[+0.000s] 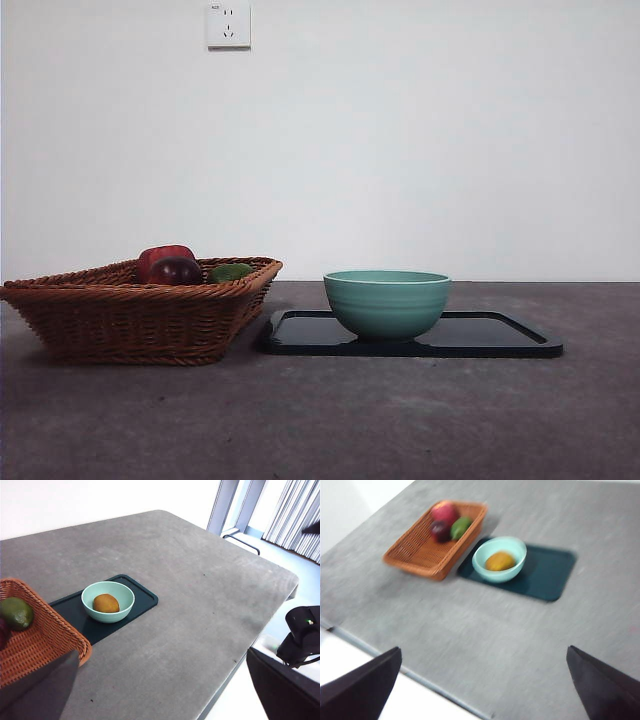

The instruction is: Pick up the wifruite, put it on the bowl, pick up the plate, put it on desk

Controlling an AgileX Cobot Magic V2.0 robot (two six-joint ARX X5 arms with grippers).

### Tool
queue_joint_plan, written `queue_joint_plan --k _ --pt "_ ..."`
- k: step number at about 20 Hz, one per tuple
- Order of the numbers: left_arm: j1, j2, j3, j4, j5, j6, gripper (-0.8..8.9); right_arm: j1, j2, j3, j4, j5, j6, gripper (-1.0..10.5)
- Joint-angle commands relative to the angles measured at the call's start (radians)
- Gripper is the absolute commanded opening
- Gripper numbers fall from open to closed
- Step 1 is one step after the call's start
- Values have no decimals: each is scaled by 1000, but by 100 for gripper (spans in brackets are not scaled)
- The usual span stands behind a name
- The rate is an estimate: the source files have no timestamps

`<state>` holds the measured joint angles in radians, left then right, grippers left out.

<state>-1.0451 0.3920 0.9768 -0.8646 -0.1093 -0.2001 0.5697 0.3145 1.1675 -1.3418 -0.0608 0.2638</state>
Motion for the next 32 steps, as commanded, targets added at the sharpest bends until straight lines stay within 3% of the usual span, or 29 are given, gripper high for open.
queue_joint_plan --k 1,9,17,26,32 --pt "-11 1 8 25 -2 5 594 8 -36 -25 -72 -17 25 599" --pt "-11 62 8 29 -3 -108 593 9 -38 -34 -72 -17 1 599" --pt "-10 385 47 159 -2 -240 593 9 -38 -34 -72 -15 -19 599" --pt "45 881 377 71 18 -253 593 9 -38 -34 -72 -10 -21 599" --pt "109 1215 716 -148 42 -129 593 9 -38 -34 -72 -10 -21 599"
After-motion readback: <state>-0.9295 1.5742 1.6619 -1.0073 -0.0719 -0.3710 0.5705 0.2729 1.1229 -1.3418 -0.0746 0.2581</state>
